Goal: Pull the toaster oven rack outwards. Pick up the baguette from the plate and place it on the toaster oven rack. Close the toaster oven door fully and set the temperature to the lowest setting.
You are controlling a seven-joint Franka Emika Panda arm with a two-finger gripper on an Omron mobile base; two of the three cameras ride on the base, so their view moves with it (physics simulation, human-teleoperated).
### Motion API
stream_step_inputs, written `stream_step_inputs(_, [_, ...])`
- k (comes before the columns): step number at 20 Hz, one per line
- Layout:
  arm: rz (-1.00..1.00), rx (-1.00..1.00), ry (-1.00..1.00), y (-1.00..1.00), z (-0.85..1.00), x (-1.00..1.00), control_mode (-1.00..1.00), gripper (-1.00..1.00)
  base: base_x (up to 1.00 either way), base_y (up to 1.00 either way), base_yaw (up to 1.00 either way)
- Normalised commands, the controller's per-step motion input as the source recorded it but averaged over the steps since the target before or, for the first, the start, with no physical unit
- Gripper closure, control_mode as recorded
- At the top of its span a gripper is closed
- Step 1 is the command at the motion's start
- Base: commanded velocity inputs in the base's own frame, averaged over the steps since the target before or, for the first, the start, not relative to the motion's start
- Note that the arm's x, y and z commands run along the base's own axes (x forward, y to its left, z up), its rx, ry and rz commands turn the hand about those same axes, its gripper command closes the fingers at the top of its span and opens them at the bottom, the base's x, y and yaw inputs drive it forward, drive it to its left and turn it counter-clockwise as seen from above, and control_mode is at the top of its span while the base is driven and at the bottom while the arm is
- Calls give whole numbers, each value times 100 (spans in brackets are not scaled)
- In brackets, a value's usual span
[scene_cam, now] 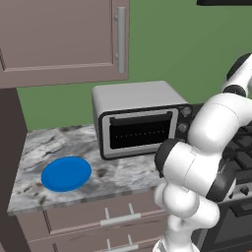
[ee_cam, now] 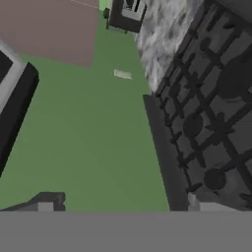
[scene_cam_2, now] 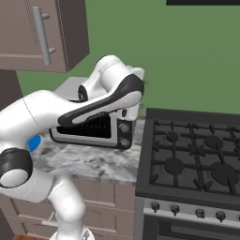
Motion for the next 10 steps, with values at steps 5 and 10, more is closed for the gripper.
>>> stream_step_inputs(5, [-44, 86, -48, 15, 15, -18, -100, -100, 0, 0, 0])
stream_step_inputs(10, [-33, 96, -83, 31, 0, -16, -100, -100, 0, 0, 0])
